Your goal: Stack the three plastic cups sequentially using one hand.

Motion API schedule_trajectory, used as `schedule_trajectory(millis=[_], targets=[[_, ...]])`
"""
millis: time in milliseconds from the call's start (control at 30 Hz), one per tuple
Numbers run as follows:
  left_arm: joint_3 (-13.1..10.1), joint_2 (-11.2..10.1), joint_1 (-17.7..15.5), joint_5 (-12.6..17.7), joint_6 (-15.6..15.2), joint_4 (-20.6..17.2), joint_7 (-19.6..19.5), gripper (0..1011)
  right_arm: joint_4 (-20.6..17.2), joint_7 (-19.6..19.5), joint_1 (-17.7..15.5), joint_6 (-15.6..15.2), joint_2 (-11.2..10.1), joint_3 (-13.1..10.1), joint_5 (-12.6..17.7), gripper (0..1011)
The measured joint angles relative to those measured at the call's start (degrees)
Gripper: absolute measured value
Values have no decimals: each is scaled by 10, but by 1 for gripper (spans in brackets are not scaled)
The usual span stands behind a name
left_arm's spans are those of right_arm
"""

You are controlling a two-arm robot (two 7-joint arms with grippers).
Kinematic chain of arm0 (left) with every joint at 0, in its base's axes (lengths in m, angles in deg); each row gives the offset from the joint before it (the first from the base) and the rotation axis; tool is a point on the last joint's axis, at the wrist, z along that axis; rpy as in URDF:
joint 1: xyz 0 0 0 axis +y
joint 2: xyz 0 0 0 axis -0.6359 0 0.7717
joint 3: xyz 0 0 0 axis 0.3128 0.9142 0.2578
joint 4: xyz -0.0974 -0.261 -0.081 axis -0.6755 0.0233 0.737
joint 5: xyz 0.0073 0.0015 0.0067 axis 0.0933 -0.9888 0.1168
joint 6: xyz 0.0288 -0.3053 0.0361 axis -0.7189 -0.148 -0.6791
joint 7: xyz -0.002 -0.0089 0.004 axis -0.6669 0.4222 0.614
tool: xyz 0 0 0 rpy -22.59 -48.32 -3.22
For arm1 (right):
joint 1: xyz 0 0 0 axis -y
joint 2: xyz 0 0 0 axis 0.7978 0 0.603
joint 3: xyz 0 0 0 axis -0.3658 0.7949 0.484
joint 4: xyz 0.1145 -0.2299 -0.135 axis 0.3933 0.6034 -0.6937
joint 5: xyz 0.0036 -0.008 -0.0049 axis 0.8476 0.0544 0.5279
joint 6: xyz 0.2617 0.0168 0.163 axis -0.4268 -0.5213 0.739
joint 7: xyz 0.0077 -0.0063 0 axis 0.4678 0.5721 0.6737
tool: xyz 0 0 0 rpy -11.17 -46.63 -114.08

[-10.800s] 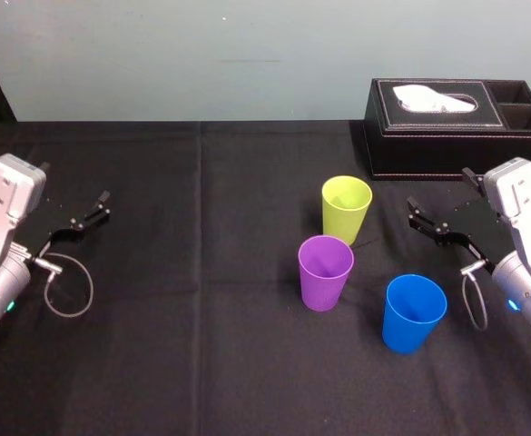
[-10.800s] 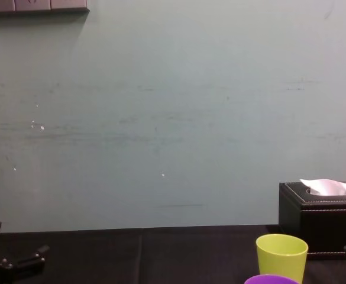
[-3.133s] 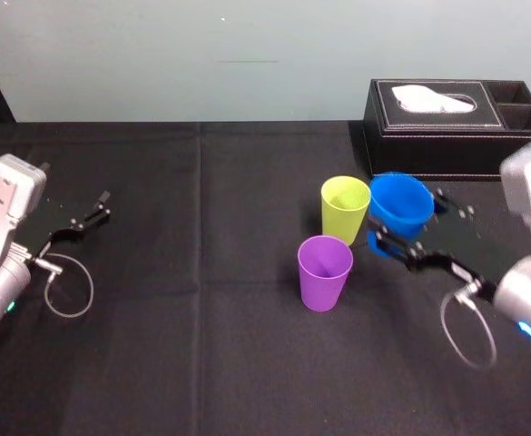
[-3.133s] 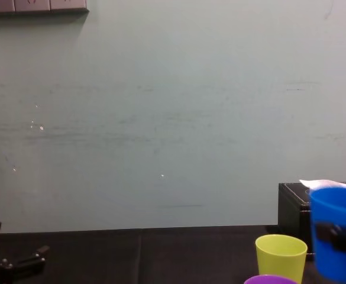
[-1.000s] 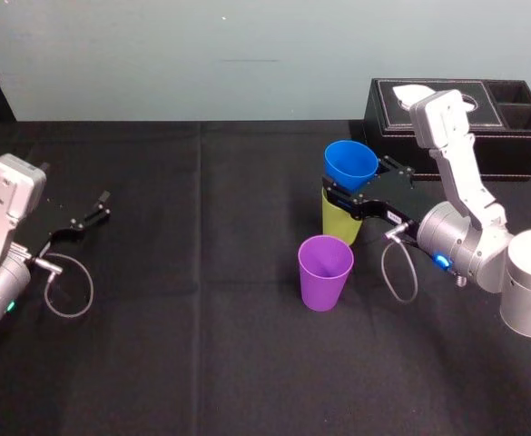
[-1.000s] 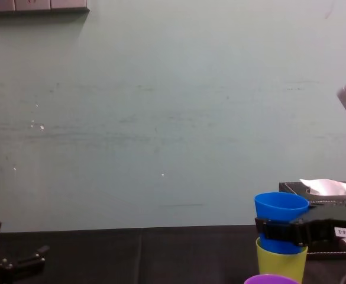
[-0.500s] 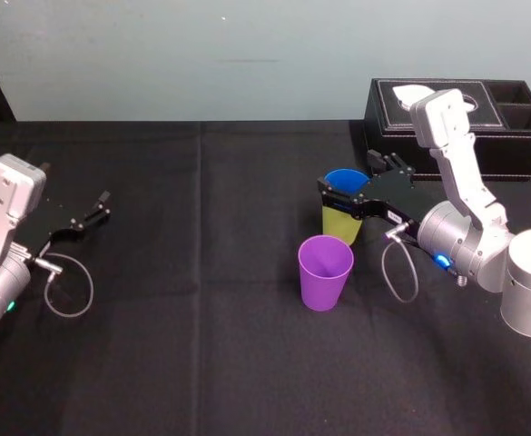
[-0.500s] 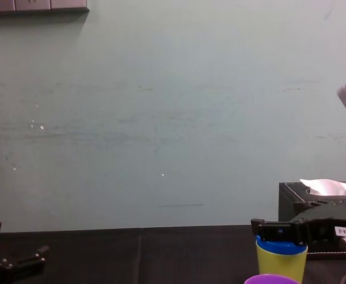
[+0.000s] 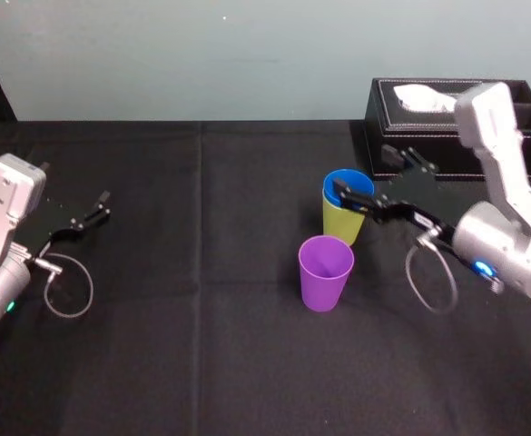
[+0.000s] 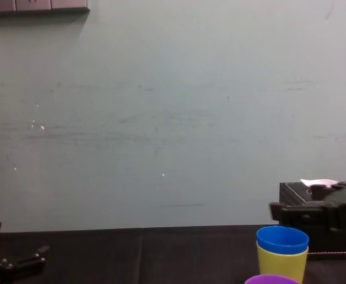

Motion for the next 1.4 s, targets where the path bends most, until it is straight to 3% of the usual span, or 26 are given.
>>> schedule_trajectory(millis=[100, 300, 533, 667, 833, 1133, 1400], targets=[[0, 0, 0, 0, 0, 0, 0, 1012, -24, 24, -27, 11, -29, -14, 19, 1000], [0, 0, 0, 0, 0, 0, 0, 1011, -58, 71, -105, 63, -92, -46, 50, 1000], [0, 0, 0, 0, 0, 0, 0, 1011, -62, 97, -183, 128, -127, -66, 73, 1000], [0, 0, 0, 0, 0, 0, 0, 1011, -51, 109, -215, 175, -133, -62, 78, 1000], [0, 0, 0, 0, 0, 0, 0, 1011, -40, 111, -223, 201, -134, -44, 69, 1000], [0, 0, 0, 0, 0, 0, 0, 1012, -23, 87, -206, 209, -120, -9, 47, 1000], [0, 0, 0, 0, 0, 0, 0, 1011, -11, 69, -183, 189, -101, 12, 38, 1000]])
